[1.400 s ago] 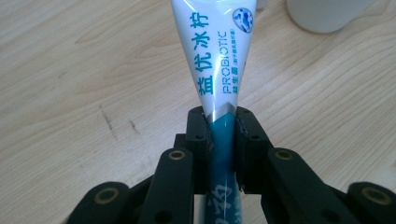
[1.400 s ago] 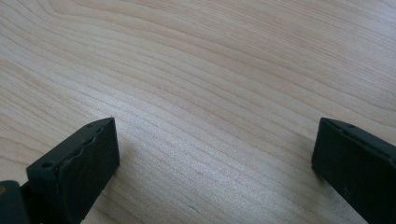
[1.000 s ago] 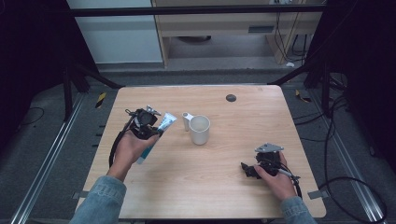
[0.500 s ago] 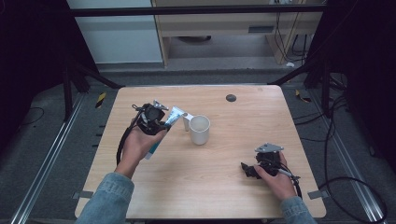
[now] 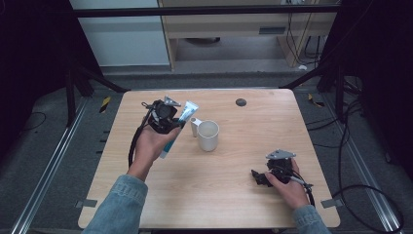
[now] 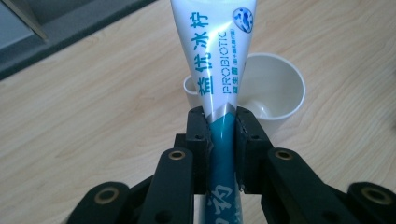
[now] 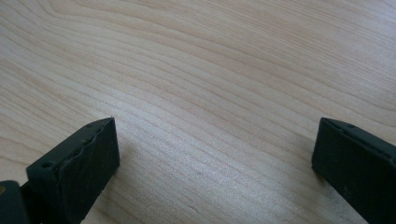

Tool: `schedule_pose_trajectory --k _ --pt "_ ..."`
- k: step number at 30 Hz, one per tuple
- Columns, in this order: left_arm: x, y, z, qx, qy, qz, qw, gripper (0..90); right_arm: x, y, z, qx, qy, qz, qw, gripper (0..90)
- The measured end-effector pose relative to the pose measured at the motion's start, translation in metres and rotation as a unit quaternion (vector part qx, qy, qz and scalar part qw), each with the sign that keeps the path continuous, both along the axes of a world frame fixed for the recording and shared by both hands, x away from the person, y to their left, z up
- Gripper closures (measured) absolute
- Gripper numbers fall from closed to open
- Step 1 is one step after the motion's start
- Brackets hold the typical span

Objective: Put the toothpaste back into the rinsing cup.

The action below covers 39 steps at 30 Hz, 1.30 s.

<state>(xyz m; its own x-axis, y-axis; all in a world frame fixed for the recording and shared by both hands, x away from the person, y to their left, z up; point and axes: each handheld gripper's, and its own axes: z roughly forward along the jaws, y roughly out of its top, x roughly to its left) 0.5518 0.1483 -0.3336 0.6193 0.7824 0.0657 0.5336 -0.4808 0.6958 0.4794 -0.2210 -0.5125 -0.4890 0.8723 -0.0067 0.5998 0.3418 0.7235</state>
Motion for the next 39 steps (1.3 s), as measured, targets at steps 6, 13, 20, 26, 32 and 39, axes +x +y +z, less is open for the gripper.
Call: schedule_pose_trajectory --k 6,13,20,26,32,39 --pt "0.003 -0.001 0.016 -0.011 -0.013 0.003 0.9999 77.6 -0.001 0.001 0.000 0.001 0.001 -0.006 1.0000 1.0" --pt "0.009 -0.005 0.028 -0.019 -0.028 0.011 0.9994 77.7 -0.001 0.000 0.000 -0.001 -0.001 -0.006 1.0000 1.0" --pt "0.008 -0.016 0.035 -0.023 -0.052 0.014 0.9983 77.7 -0.001 0.001 0.000 0.001 0.003 -0.011 0.9999 0.7" --pt "0.003 -0.022 0.033 -0.030 -0.065 0.013 0.9974 77.6 -0.001 0.001 0.000 0.001 0.001 -0.011 0.9999 0.7" --pt "0.001 -0.032 0.030 -0.033 -0.071 0.003 0.9969 77.7 -0.001 0.001 0.000 0.000 0.001 -0.011 0.9999 0.7" --pt "0.011 -0.046 0.028 -0.052 -0.079 -0.003 0.9955 77.7 -0.001 0.001 0.000 0.000 0.001 -0.010 0.9999 0.7"
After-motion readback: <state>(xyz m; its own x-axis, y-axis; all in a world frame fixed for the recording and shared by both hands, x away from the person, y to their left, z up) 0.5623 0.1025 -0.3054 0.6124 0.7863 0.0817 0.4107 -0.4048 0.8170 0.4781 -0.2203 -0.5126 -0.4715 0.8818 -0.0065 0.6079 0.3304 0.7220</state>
